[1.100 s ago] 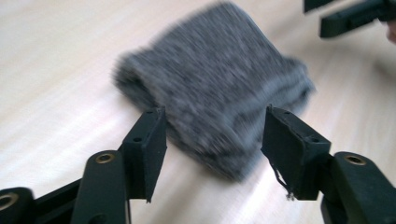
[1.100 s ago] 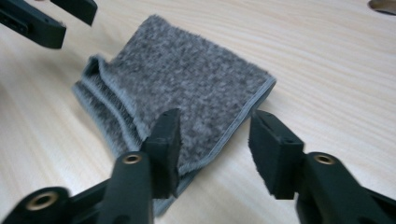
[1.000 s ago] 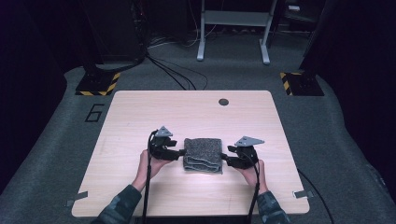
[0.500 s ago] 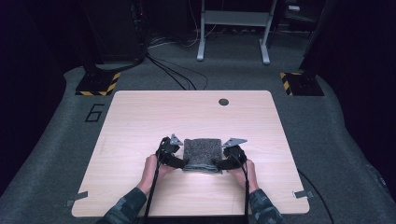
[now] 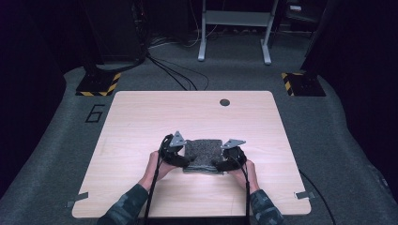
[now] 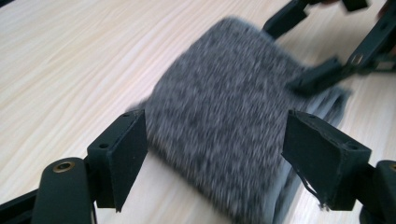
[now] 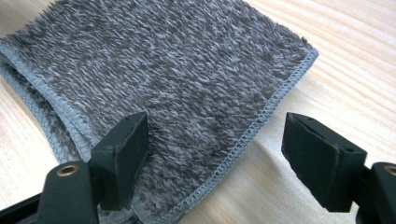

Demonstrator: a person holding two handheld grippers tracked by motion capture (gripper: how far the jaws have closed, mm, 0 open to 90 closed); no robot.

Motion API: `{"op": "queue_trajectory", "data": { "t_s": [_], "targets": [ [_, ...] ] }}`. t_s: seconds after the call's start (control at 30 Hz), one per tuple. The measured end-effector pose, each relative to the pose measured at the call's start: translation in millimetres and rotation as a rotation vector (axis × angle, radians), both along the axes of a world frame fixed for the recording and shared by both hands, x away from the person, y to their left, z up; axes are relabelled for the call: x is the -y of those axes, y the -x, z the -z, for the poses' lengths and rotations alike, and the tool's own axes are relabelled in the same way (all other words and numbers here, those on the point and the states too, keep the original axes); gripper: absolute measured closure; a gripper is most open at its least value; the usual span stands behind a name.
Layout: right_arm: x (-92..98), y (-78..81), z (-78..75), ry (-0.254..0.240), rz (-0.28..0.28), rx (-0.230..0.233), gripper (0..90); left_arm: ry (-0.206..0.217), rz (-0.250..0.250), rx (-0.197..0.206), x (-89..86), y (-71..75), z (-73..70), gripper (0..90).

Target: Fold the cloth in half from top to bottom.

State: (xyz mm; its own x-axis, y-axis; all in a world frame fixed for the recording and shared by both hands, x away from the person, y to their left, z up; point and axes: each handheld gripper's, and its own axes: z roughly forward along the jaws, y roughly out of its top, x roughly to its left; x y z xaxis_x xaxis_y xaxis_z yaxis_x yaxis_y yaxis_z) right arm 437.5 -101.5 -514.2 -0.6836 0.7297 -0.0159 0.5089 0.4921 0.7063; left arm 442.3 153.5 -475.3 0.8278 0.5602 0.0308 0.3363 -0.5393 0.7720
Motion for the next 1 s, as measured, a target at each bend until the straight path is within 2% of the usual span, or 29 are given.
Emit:
{"op": "queue_trajectory", "data": {
  "t_s": [0.03,0.17,0.27,0.37,0.47,0.5,0.57,0.63,0.8,0.93,1.0],
  "targets": [
    [-1.1,0.2,0.3,-0.013,0.017,-0.009,22.5,-0.002,0.009,-0.019,2.4,-5.3,3.3,21.8],
    [0.7,-0.9,1.8,-0.028,0.020,-0.024,22.3,-0.033,0.018,-0.114,7.1,-23.5,24.7,21.1],
    [1.2,-1.0,2.6,-0.033,0.022,-0.033,22.3,-0.036,0.021,-0.153,5.3,-30.8,35.8,20.4],
    [1.6,-1.7,3.1,-0.032,0.016,-0.039,22.1,-0.020,0.019,-0.158,4.4,-33.3,39.6,20.0],
    [2.7,-2.3,2.8,-0.033,0.012,-0.034,21.3,-0.011,0.015,-0.159,3.7,-32.3,37.7,18.5],
    [3.7,-1.6,1.8,-0.044,0.011,-0.039,19.8,-0.005,0.009,-0.160,2.2,-31.0,34.9,15.5],
    [7.9,0.1,-1.9,-0.069,0.006,-0.029,18.6,0.046,-0.005,-0.149,-4.1,-26.0,27.6,15.0],
    [12.9,3.4,-7.5,-0.091,0.016,-0.024,17.5,0.069,-0.023,-0.143,-9.7,-20.9,22.4,14.8],
    [29.8,8.2,-18.5,-0.117,0.041,-0.009,16.0,0.067,-0.060,-0.114,-28.6,-6.6,13.3,13.1],
    [43.3,12.8,-21.7,-0.112,0.069,0.000,15.4,0.073,-0.102,-0.103,-45.2,4.8,9.7,11.2],
    [50.5,16.0,-22.2,-0.109,0.083,0.002,15.3,0.058,-0.119,-0.084,-54.3,10.5,7.8,11.1]
  ]
}}
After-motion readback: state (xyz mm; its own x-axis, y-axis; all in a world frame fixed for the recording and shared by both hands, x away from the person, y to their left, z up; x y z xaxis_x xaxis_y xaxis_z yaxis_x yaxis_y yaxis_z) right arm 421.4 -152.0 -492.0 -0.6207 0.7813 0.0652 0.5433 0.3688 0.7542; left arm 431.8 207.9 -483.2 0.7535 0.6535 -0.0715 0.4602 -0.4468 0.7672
